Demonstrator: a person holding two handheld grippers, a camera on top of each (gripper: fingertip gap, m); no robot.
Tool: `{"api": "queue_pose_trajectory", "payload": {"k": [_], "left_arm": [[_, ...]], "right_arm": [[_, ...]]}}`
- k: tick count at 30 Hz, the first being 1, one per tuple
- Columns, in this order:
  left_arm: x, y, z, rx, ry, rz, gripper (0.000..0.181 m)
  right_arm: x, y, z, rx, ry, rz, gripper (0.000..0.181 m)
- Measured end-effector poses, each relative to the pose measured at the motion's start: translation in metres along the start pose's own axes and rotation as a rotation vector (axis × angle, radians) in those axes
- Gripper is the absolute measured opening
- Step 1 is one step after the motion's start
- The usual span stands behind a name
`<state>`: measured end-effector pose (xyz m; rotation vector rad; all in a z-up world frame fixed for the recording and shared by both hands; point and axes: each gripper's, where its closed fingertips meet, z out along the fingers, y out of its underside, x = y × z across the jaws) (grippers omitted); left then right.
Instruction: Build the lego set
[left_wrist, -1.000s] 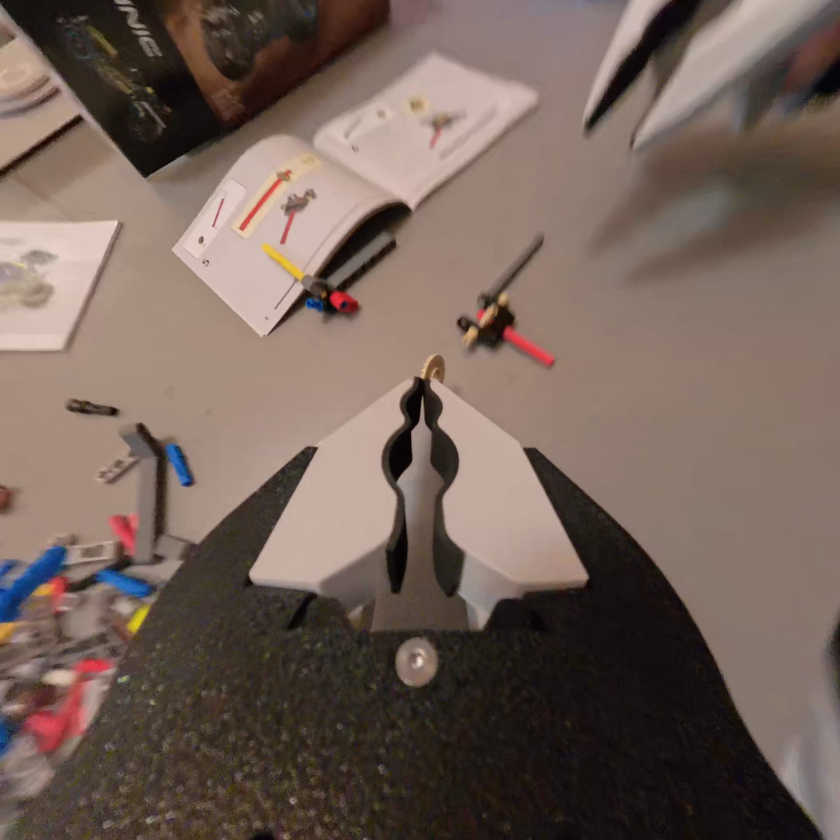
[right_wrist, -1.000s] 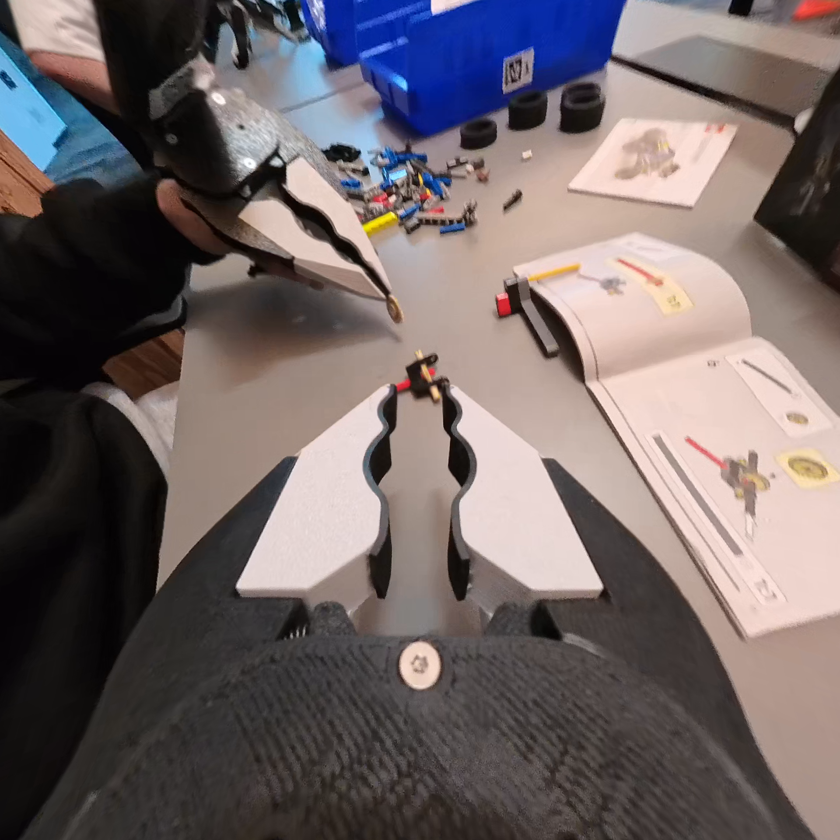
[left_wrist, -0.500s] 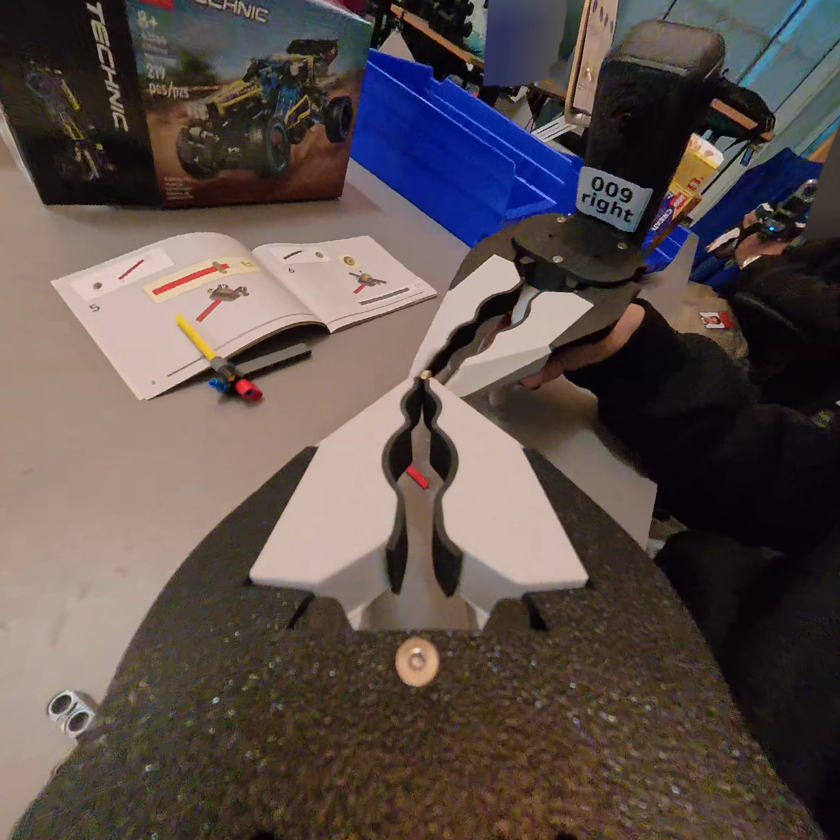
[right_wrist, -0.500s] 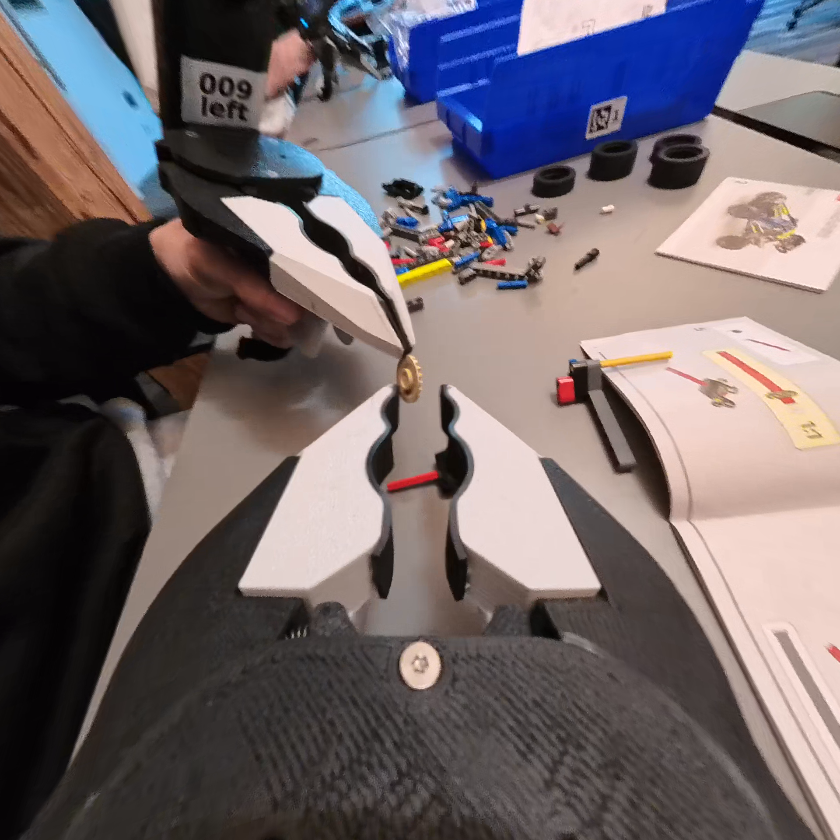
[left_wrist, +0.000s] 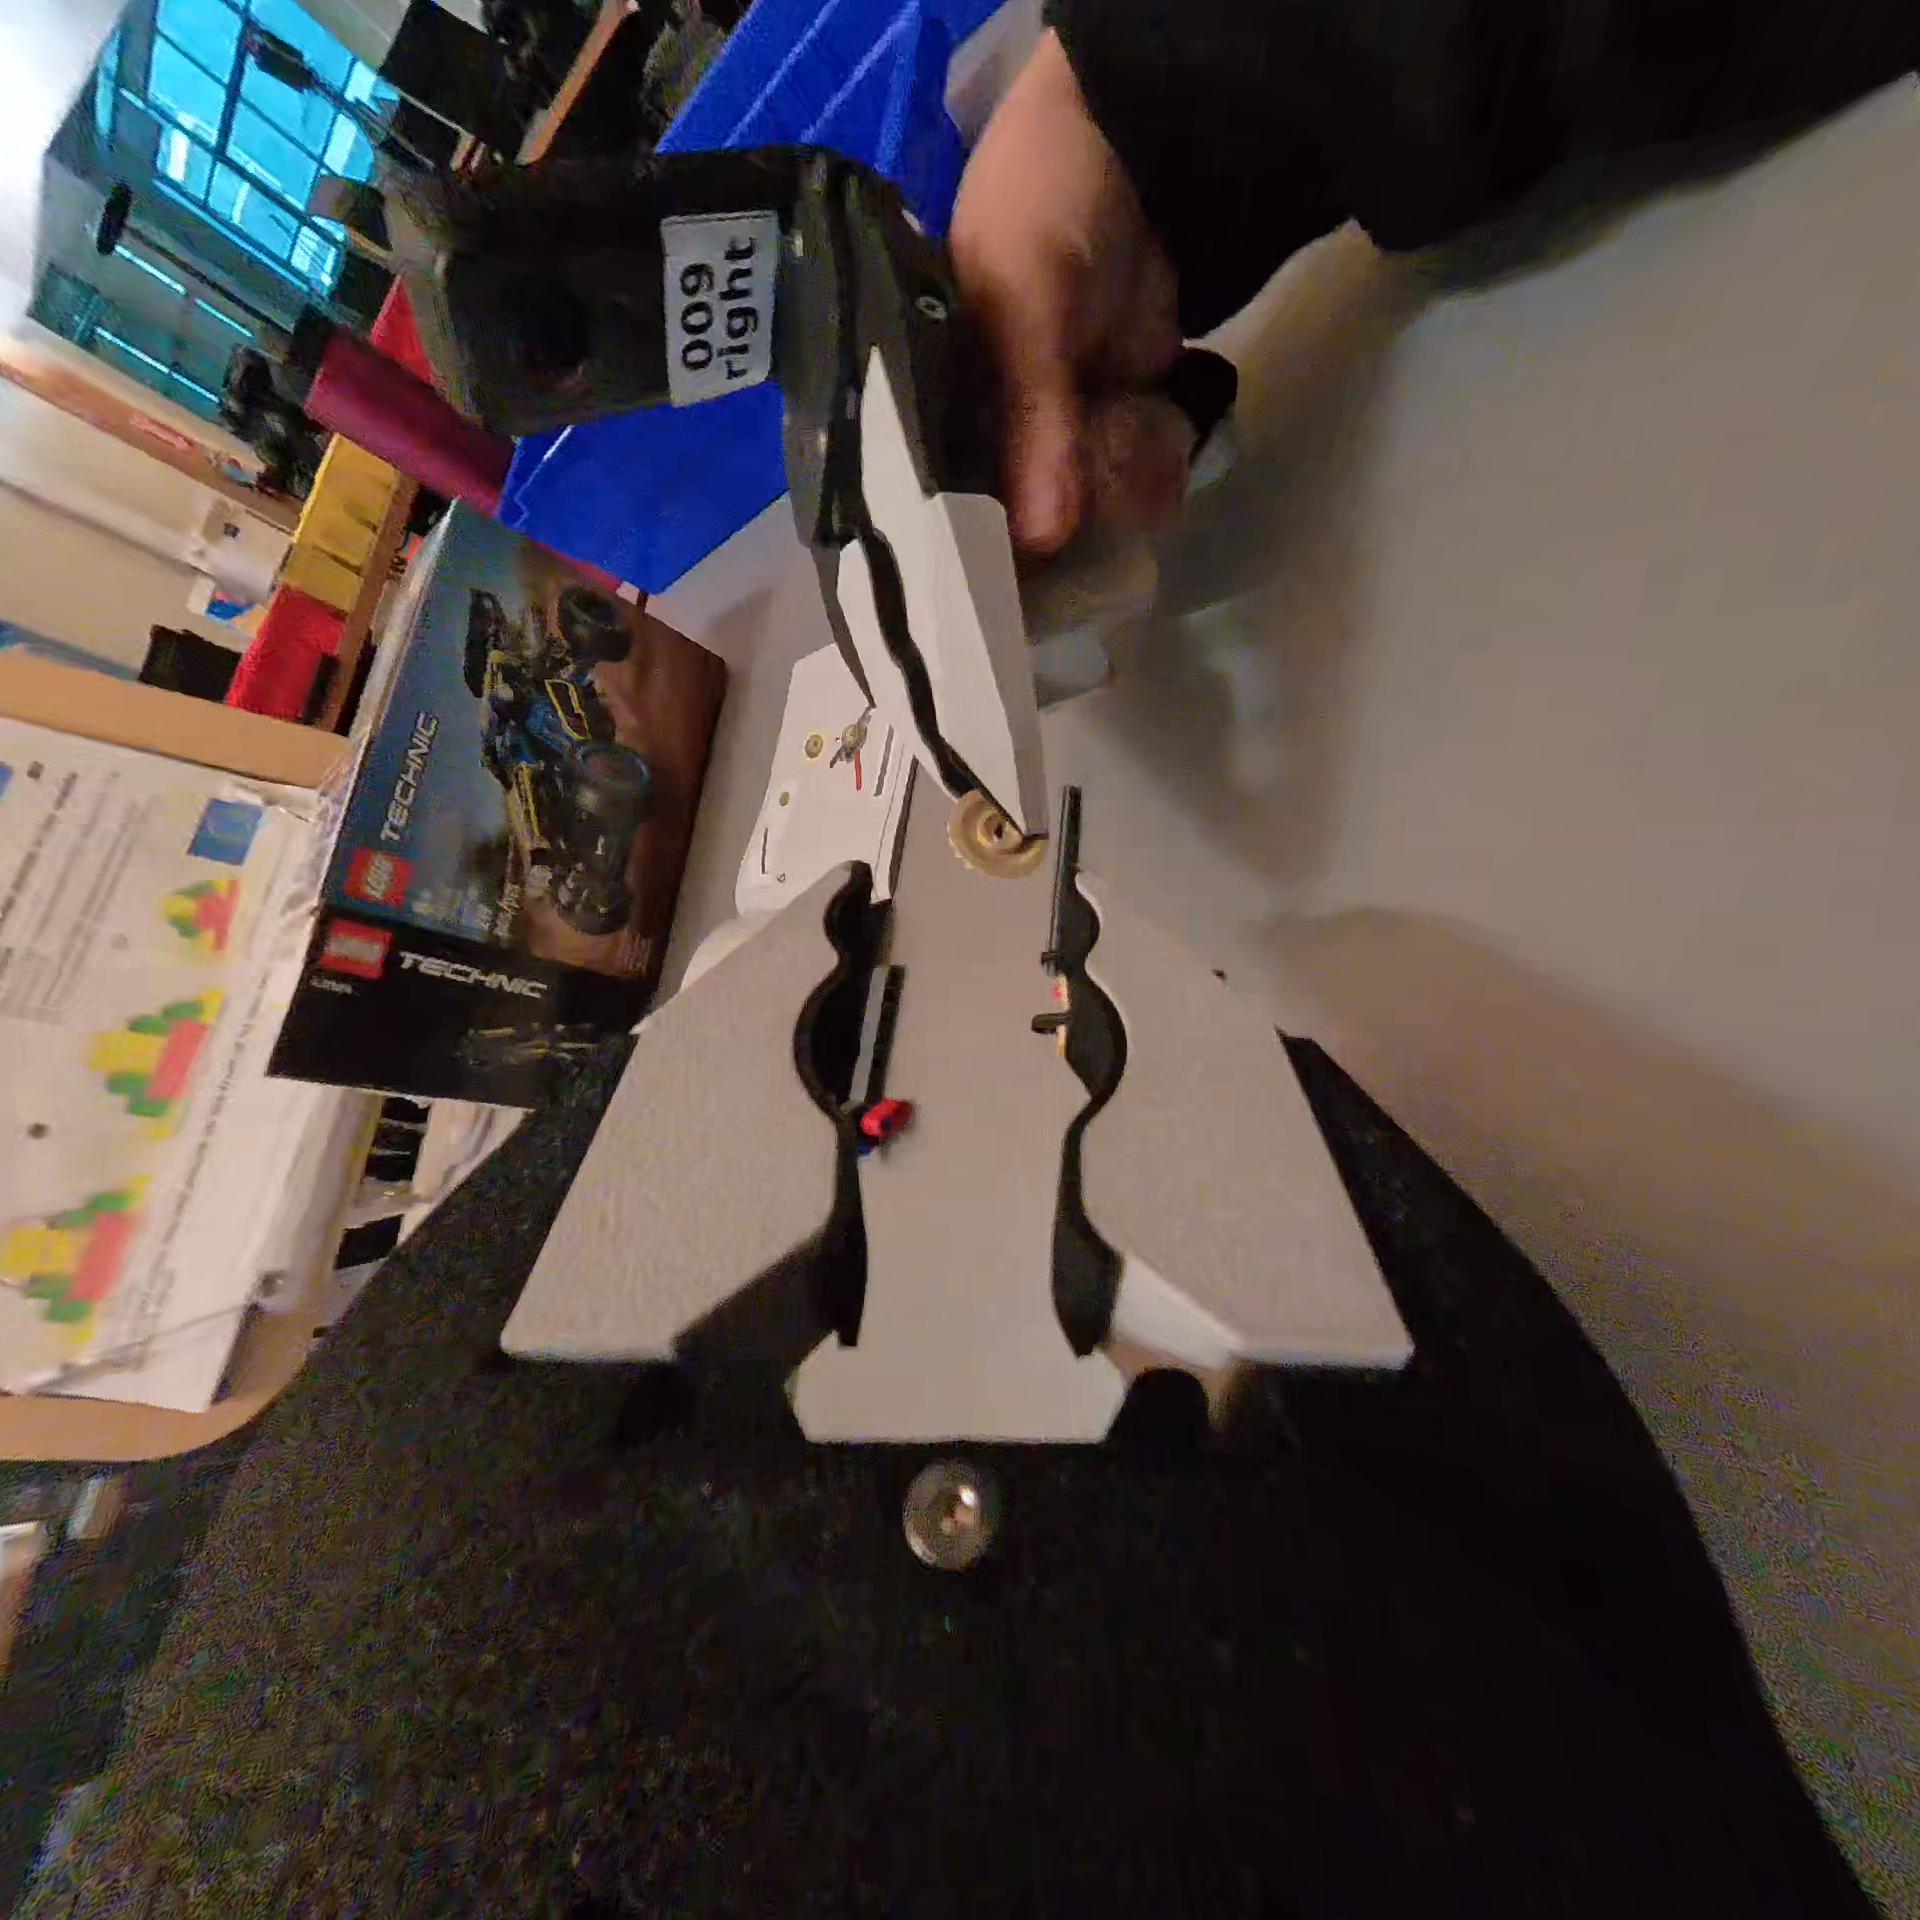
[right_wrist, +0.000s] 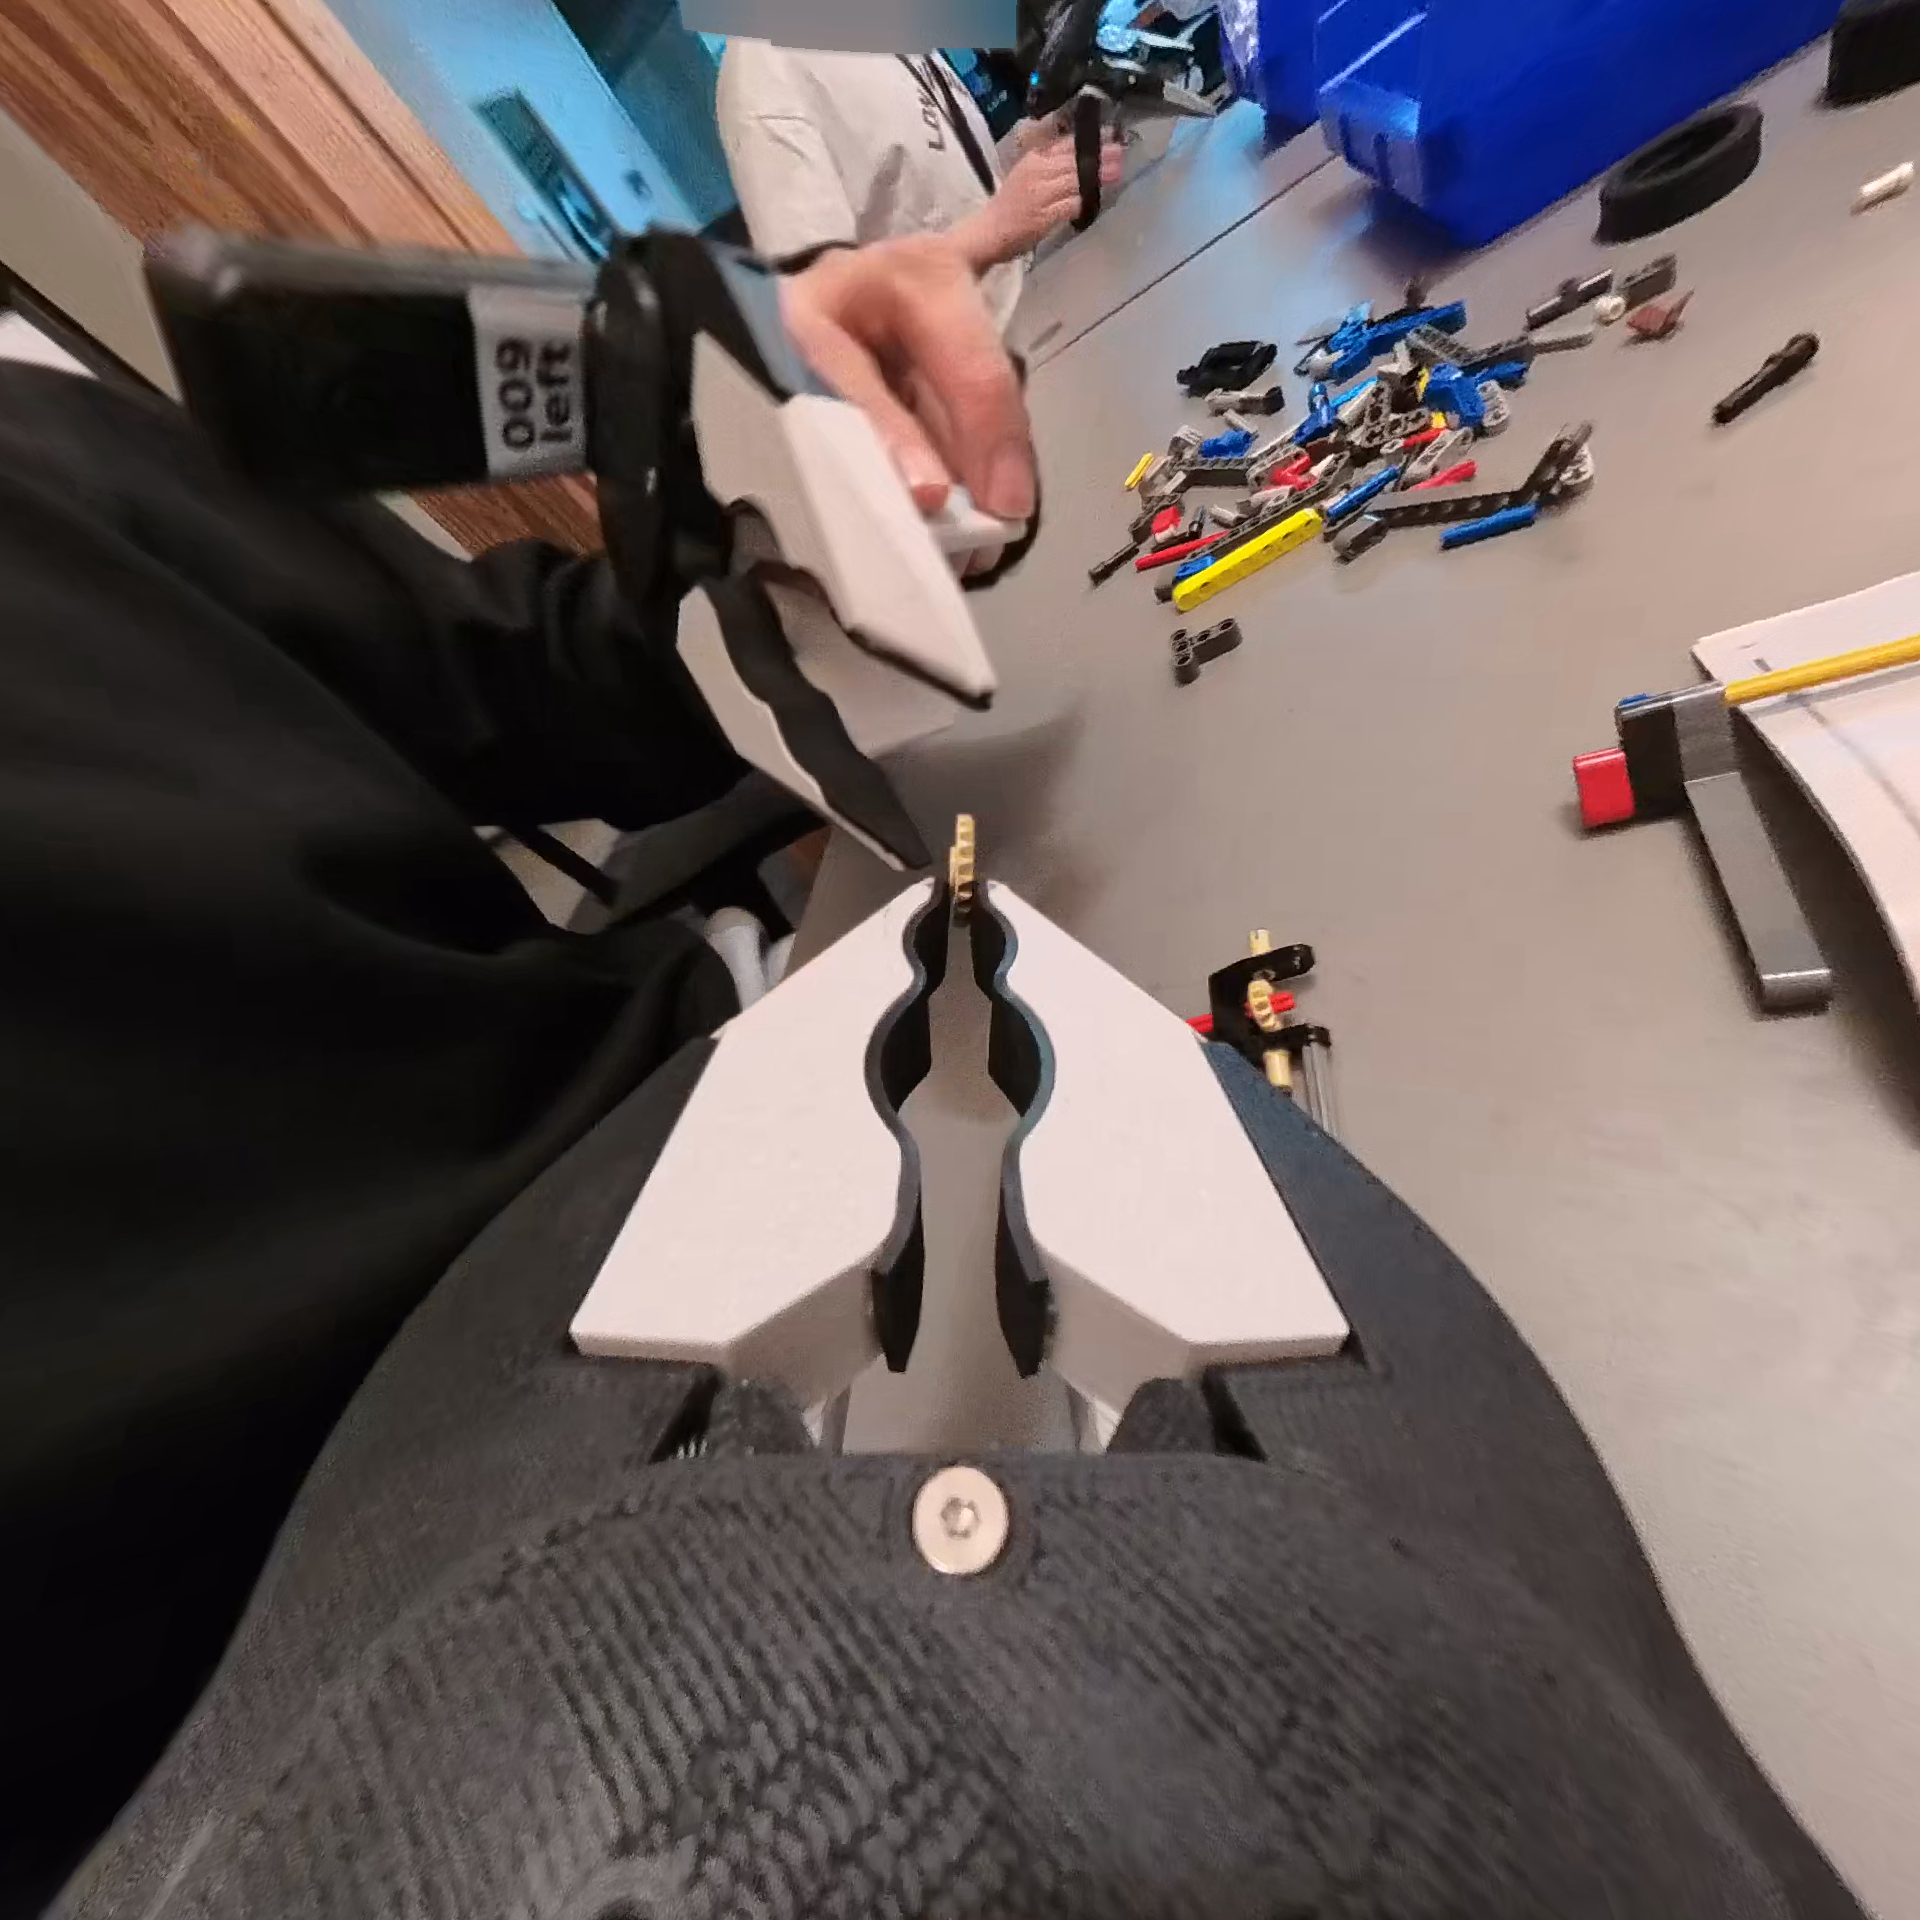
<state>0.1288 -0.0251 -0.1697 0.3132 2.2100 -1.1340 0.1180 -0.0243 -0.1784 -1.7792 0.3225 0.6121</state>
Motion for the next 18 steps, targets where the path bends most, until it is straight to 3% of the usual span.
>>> {"api": "queue_pose_trajectory", "payload": {"k": [3,12,15,18], "left_arm": [[-0.001,0.000,0.004,-0.046,0.003,0.120,0.031],[0.001,-0.011,0.006,0.015,-0.009,0.130,0.018],[-0.006,-0.005,0.009,-0.032,-0.062,0.138,0.018],[-0.014,0.016,0.010,-0.174,-0.096,0.164,0.018]], "right_arm": [[-0.008,-0.008,0.000,0.044,-0.085,0.048,0.002],[-0.016,-0.012,0.003,0.076,-0.159,0.069,0.002],[-0.006,-0.015,0.000,0.097,-0.091,0.044,0.002],[0.022,-0.010,-0.011,0.052,0.156,-0.056,0.022]]}}
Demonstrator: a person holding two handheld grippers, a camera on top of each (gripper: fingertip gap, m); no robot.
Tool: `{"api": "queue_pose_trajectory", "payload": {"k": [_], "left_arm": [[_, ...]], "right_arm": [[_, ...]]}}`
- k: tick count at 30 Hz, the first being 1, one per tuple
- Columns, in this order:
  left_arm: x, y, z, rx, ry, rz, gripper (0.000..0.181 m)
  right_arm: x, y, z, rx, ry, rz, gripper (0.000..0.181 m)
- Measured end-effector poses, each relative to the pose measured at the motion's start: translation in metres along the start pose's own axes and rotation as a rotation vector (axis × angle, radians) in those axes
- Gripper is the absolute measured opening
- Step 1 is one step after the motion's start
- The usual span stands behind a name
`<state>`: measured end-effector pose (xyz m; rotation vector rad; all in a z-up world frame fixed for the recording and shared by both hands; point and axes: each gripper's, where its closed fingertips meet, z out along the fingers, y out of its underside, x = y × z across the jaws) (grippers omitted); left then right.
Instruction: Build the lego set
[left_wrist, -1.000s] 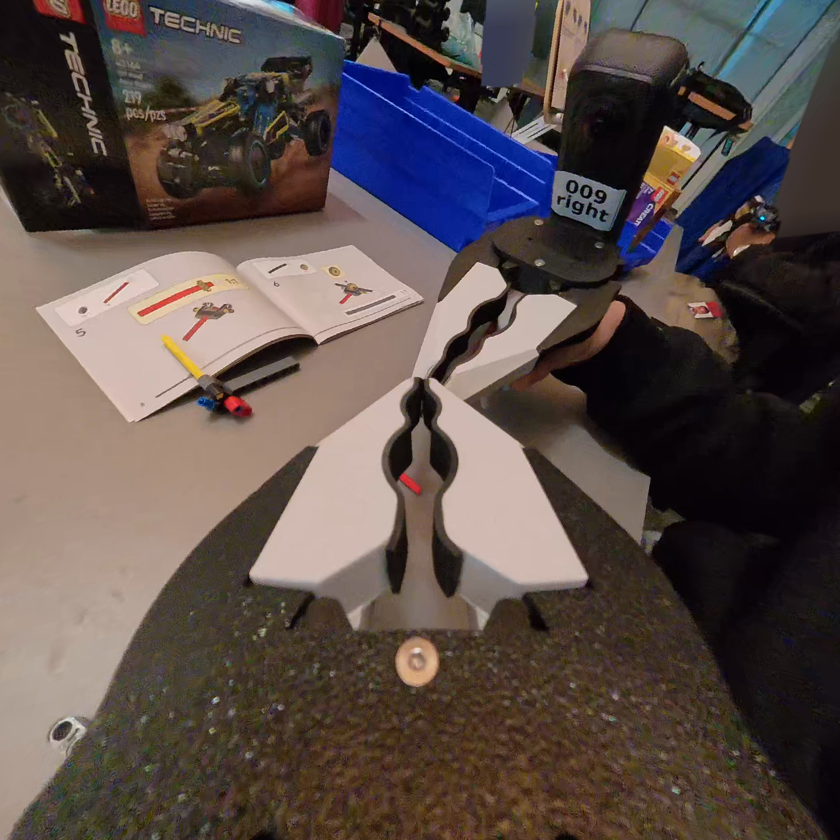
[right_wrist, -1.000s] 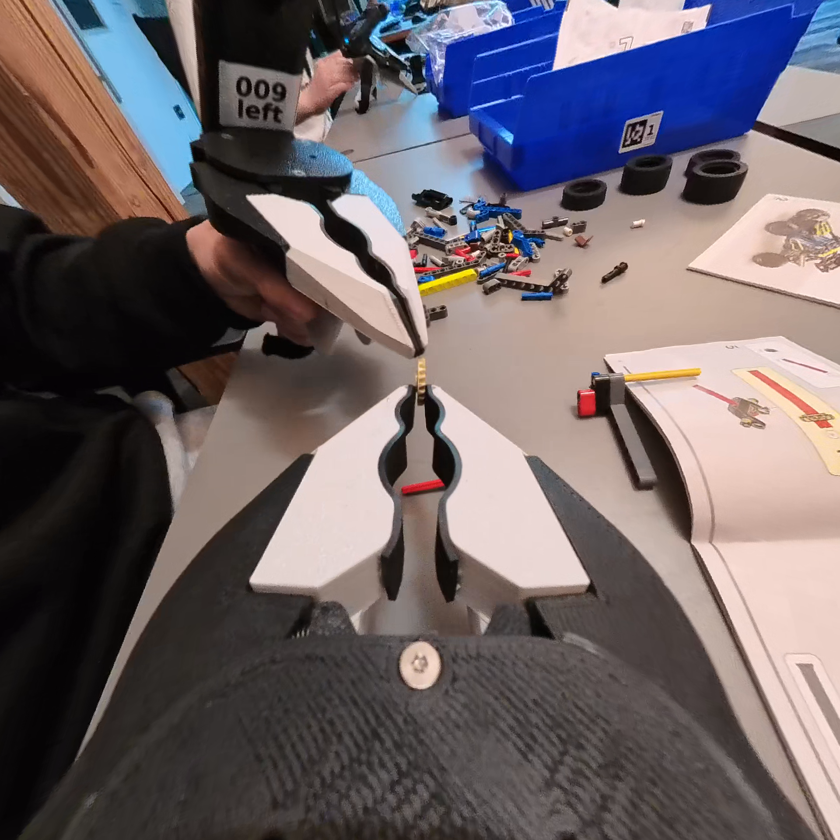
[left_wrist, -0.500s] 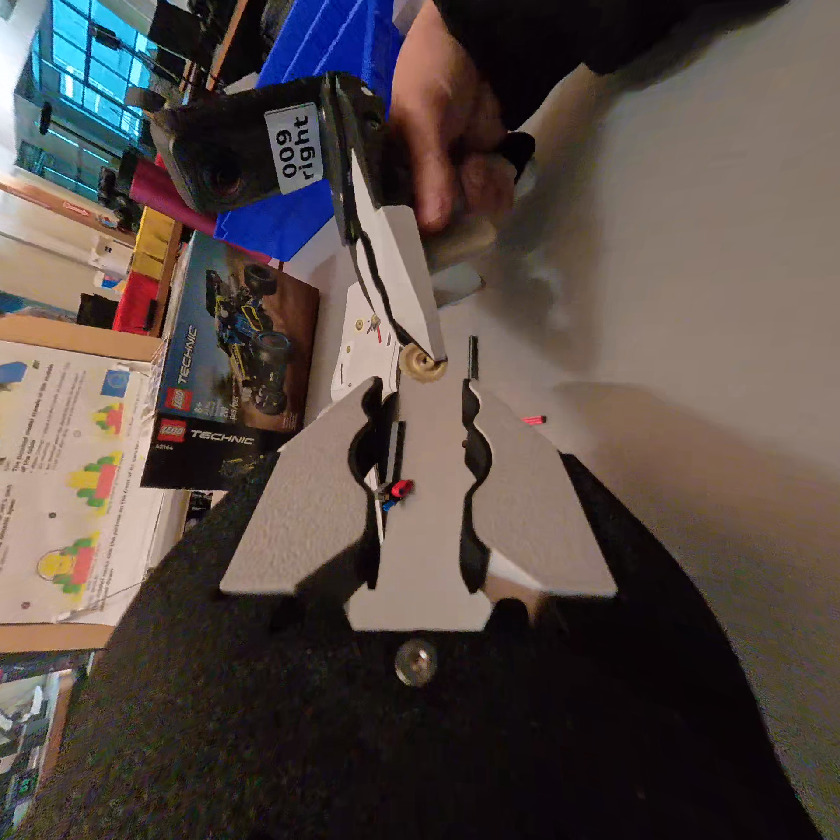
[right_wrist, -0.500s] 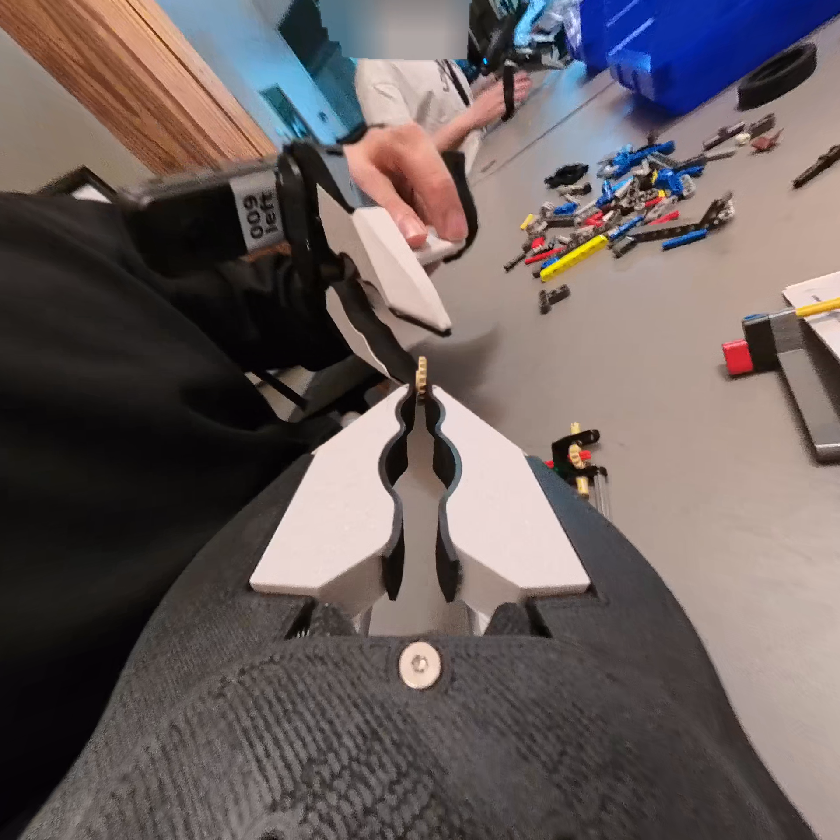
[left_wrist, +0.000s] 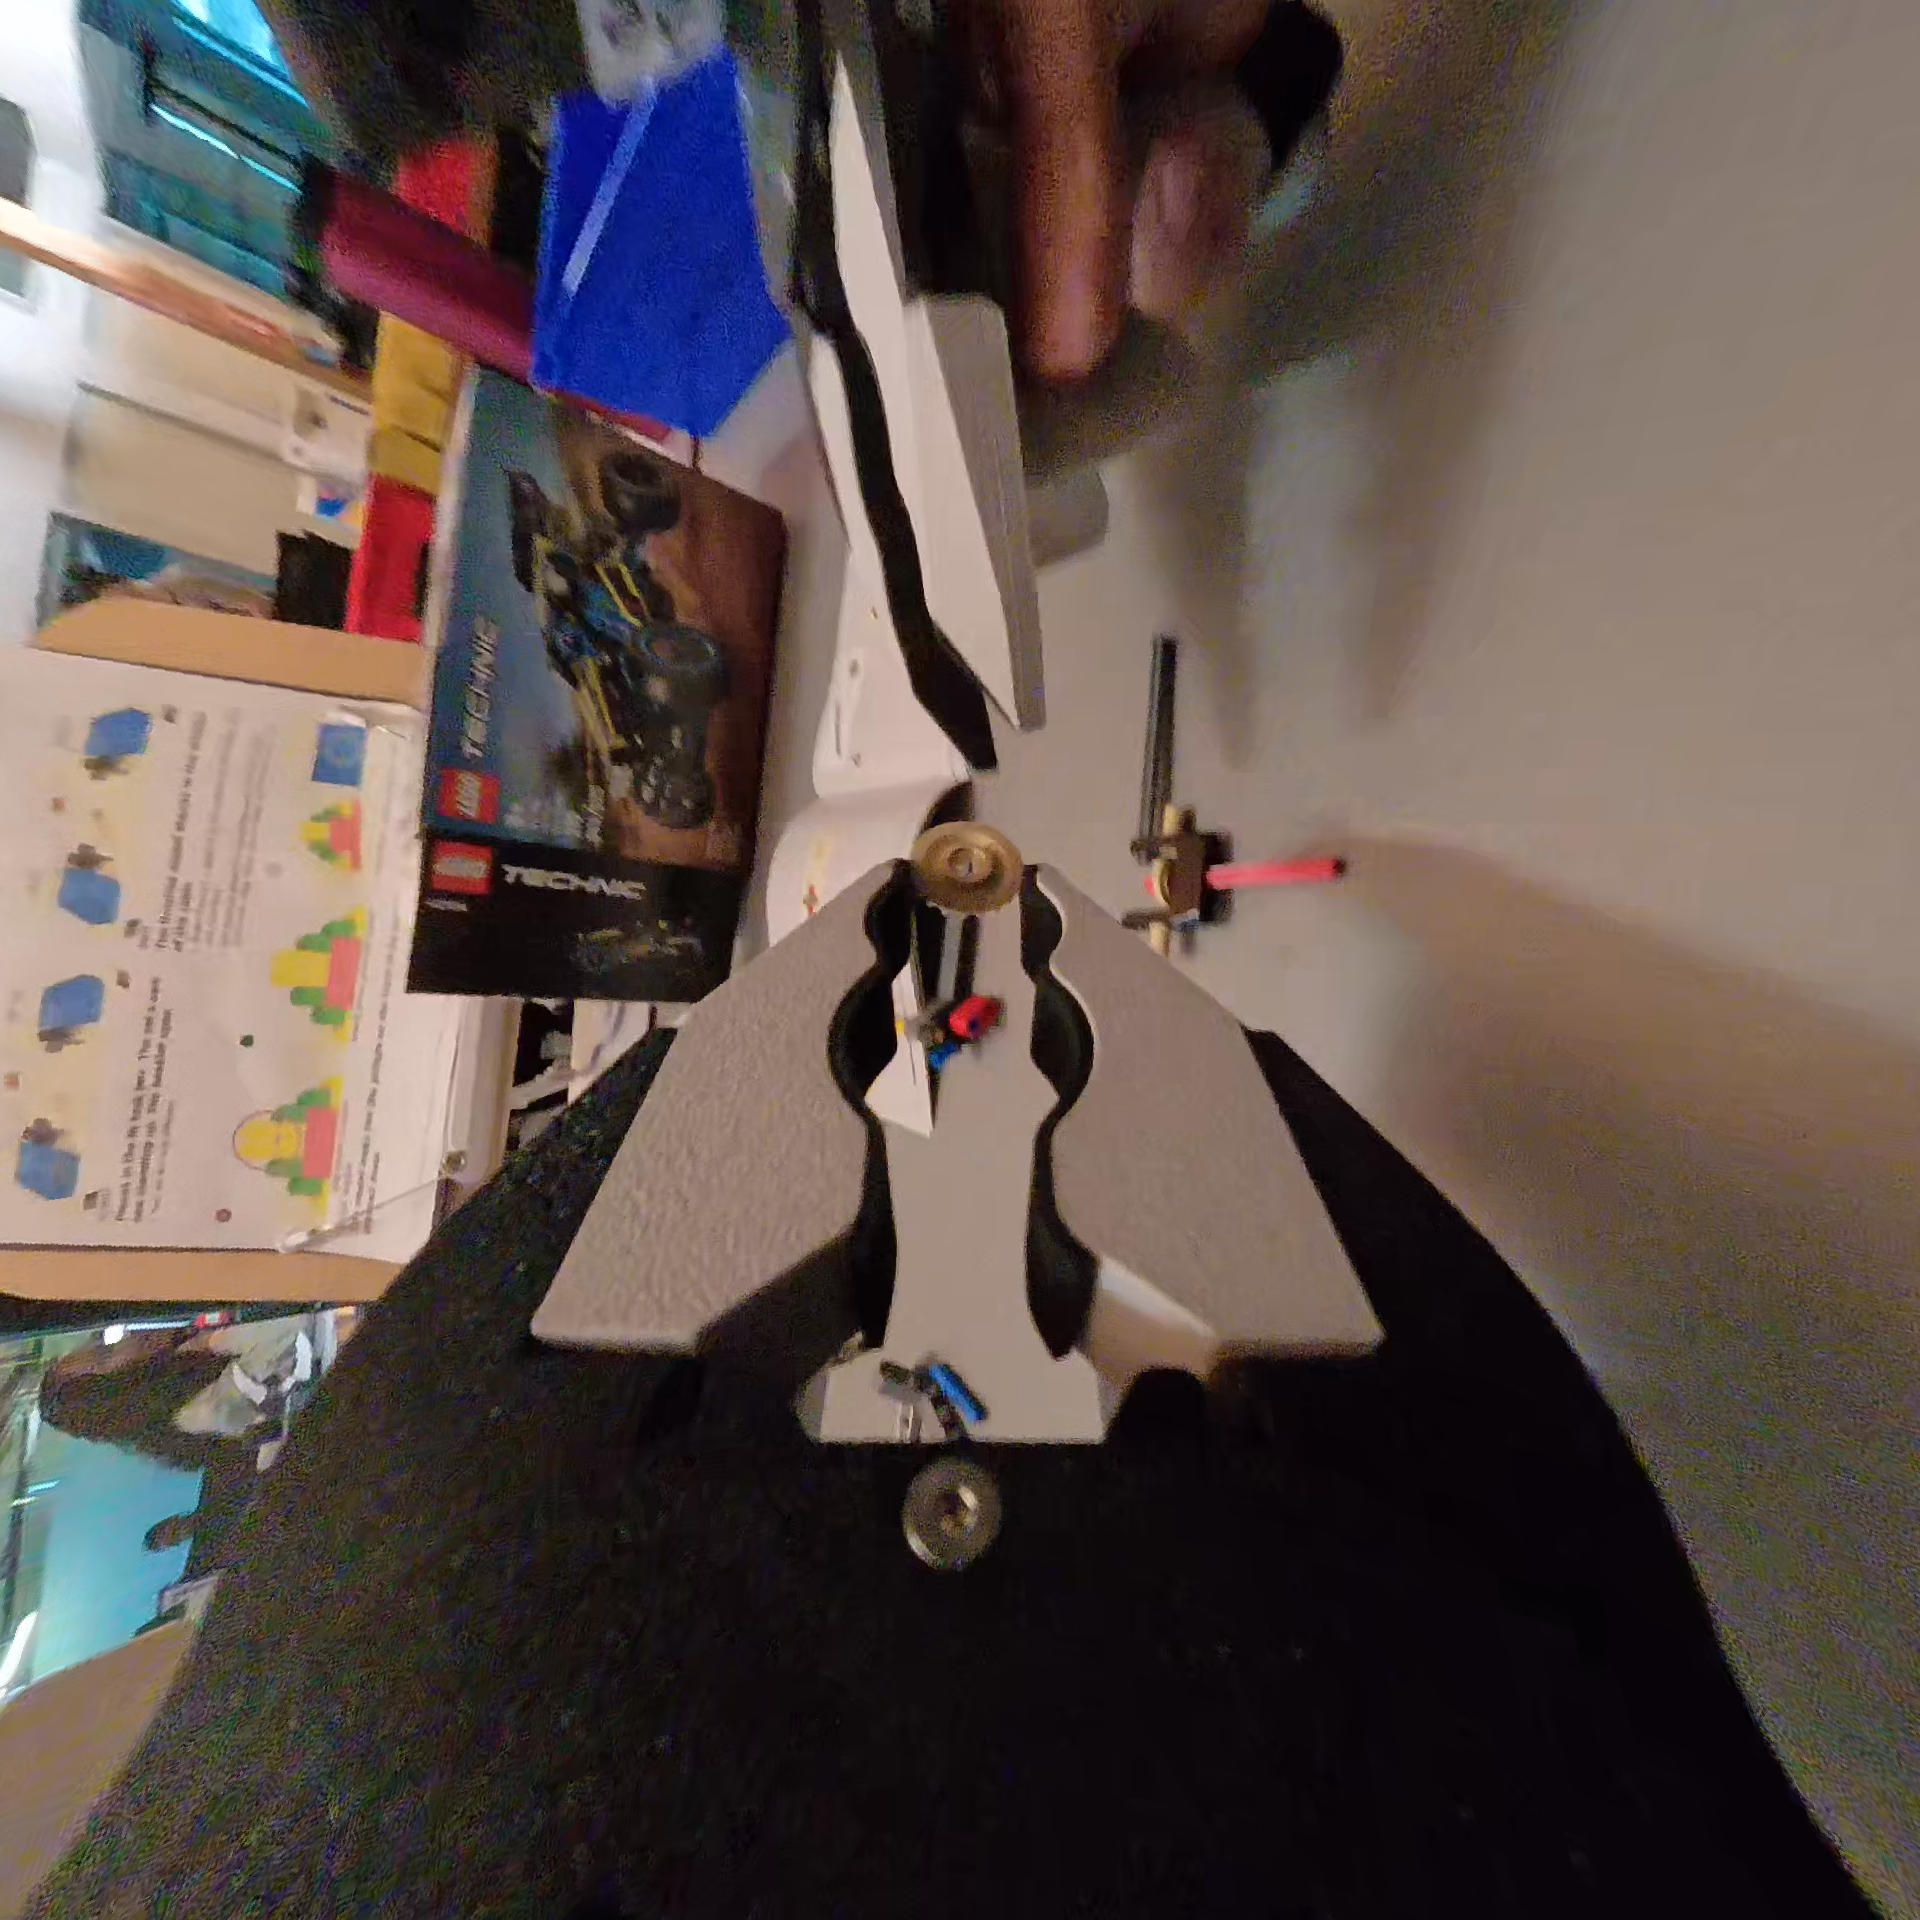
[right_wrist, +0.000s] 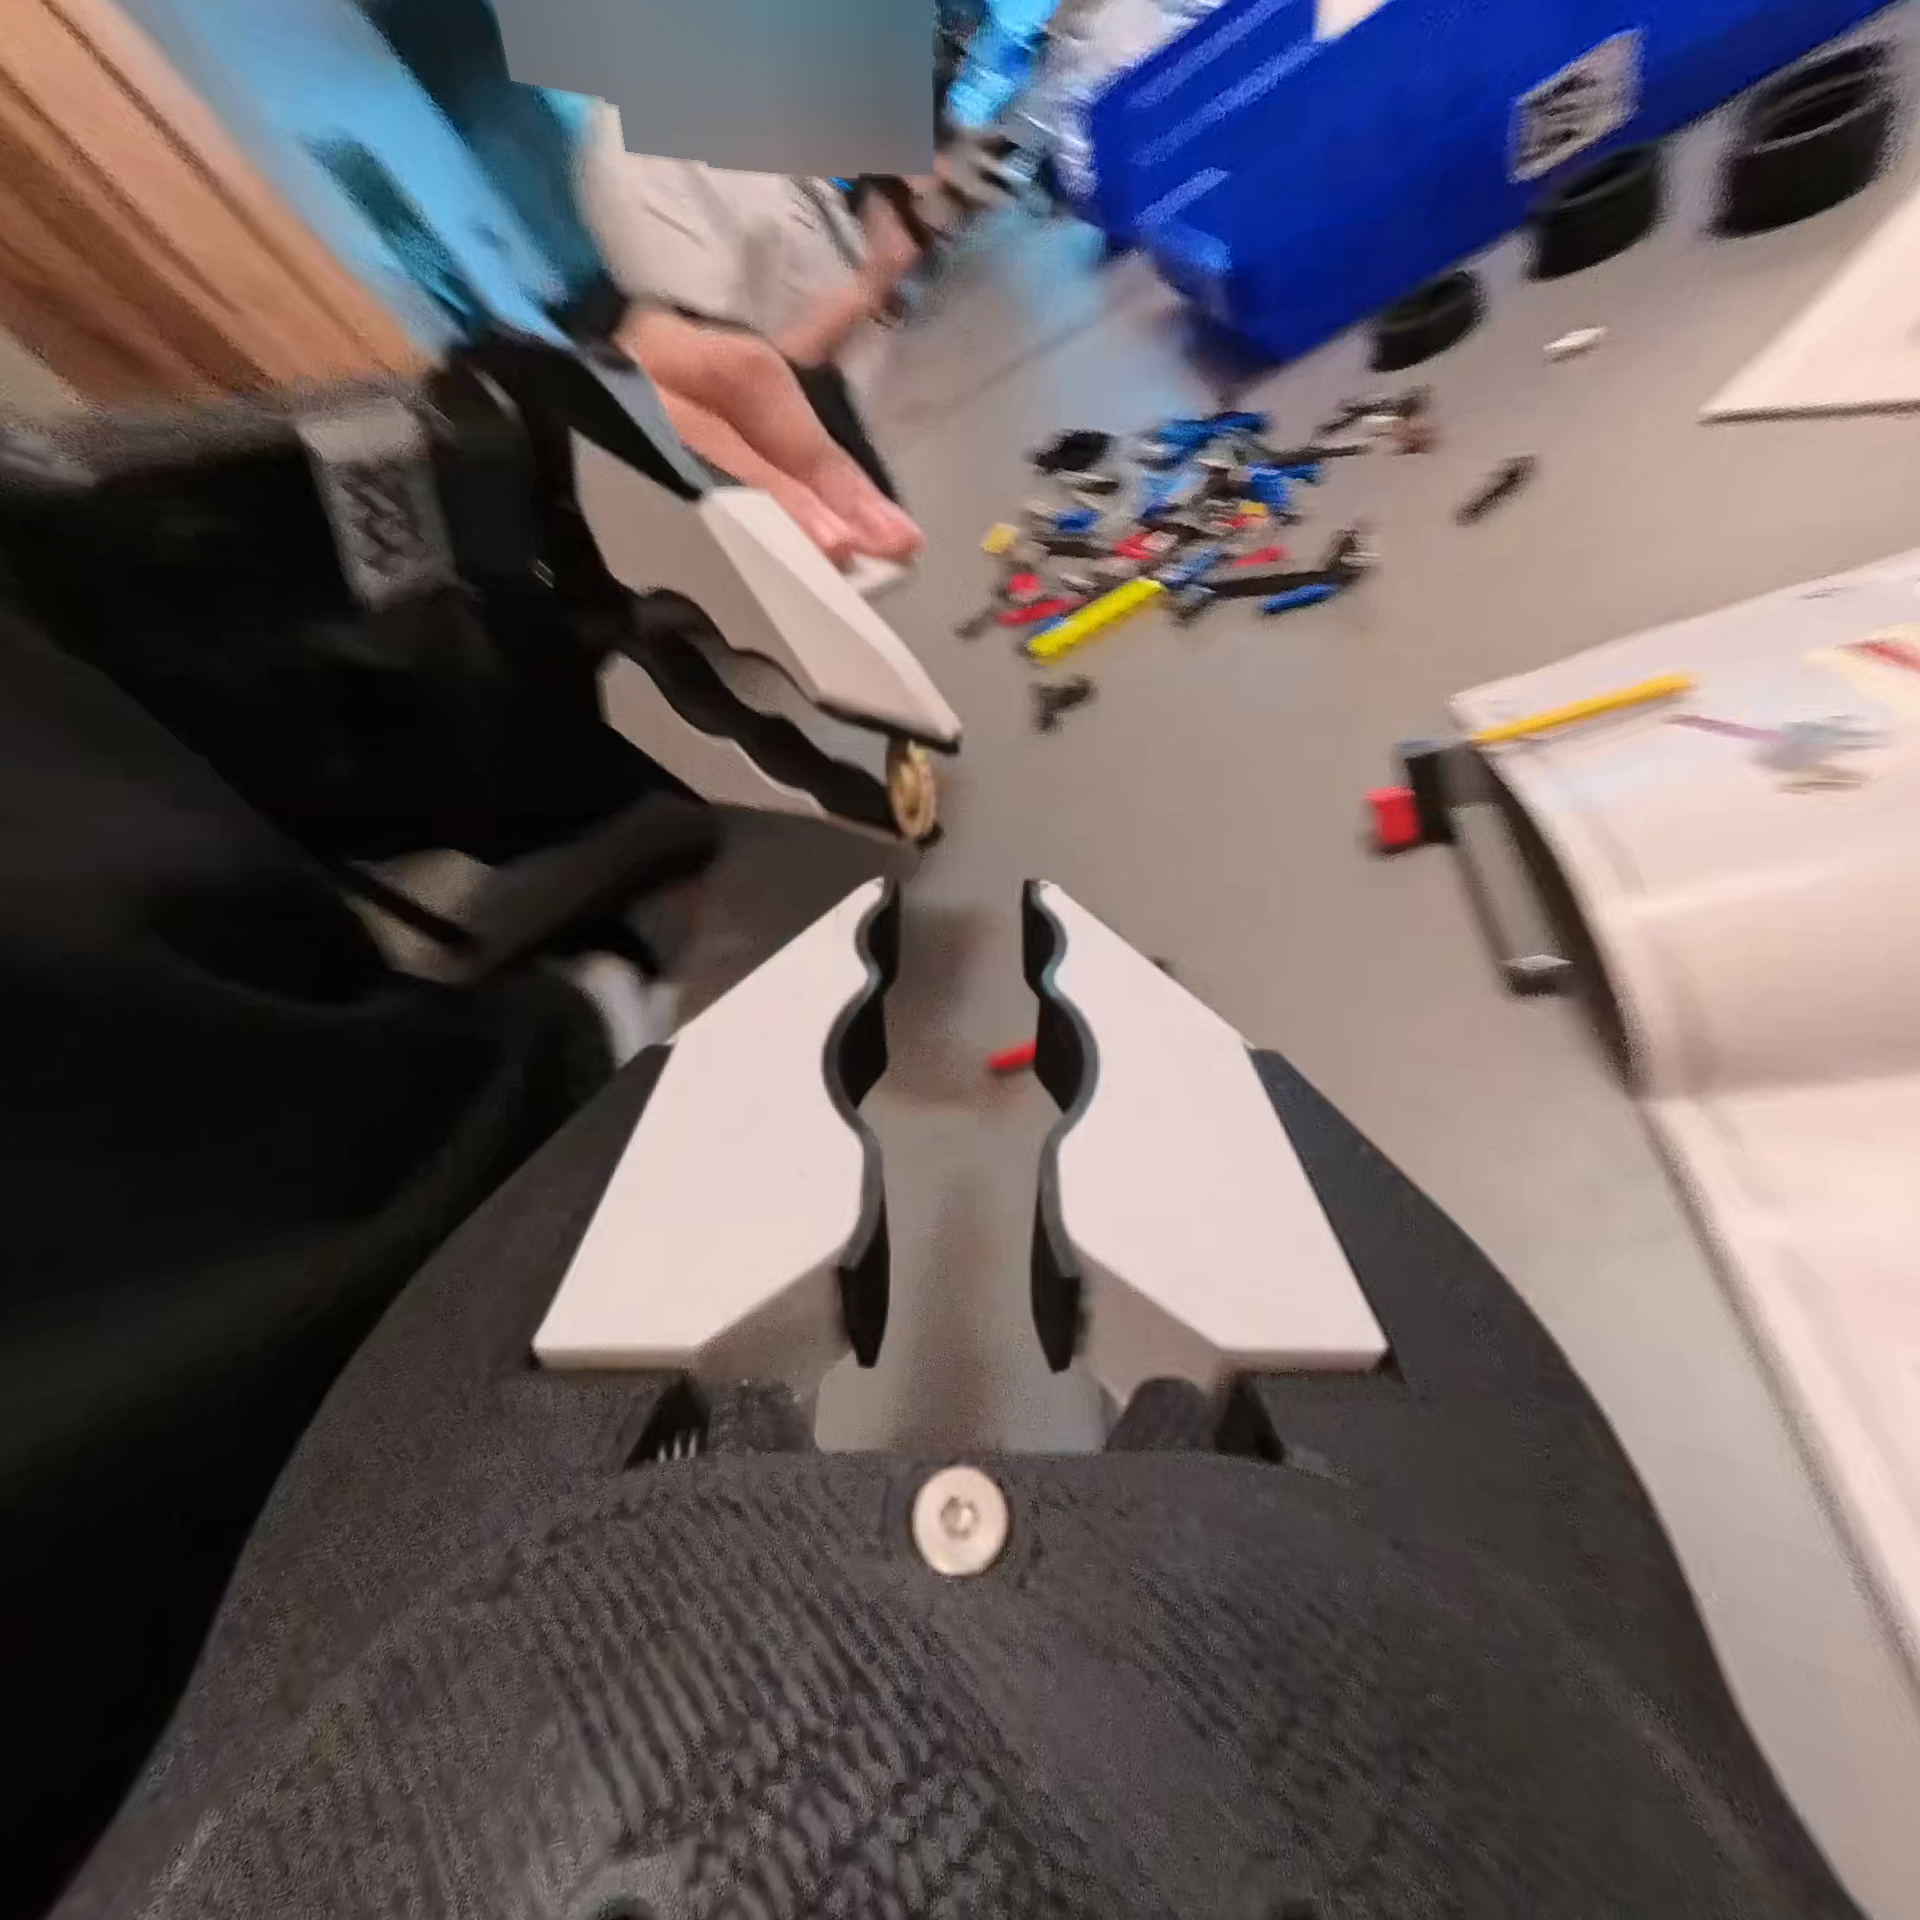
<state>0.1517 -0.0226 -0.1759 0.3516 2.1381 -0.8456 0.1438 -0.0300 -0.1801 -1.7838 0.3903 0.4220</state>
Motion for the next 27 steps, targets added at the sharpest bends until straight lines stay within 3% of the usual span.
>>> {"api": "queue_pose_trajectory", "payload": {"k": [3,5,9,14,18,22,27], "left_arm": [[0.013,0.028,0.009,-0.192,0.066,0.064,0.019],[0.020,0.032,0.015,-0.231,0.100,0.073,0.019],[0.027,0.036,0.026,-0.292,0.164,-0.010,0.019],[0.033,0.040,0.029,-0.406,0.239,0.007,0.019],[0.032,0.039,0.031,-0.445,0.215,0.115,0.019],[0.021,0.026,0.033,-0.370,0.115,0.153,0.019],[0.004,0.015,0.028,-0.279,-0.014,0.154,0.019]], "right_arm": [[0.017,0.018,-0.013,-0.152,0.257,-0.293,0.036],[0.024,0.026,-0.015,-0.249,0.353,-0.429,0.043],[0.035,0.039,-0.002,-0.330,0.378,-0.466,0.042],[0.045,0.056,0.011,-0.429,0.382,-0.483,0.041],[0.045,0.040,0.010,-0.347,0.411,-0.536,0.028],[0.034,0.025,0.007,-0.220,0.321,-0.428,0.021],[0.031,0.007,0.000,-0.082,0.330,-0.276,0.015]]}}
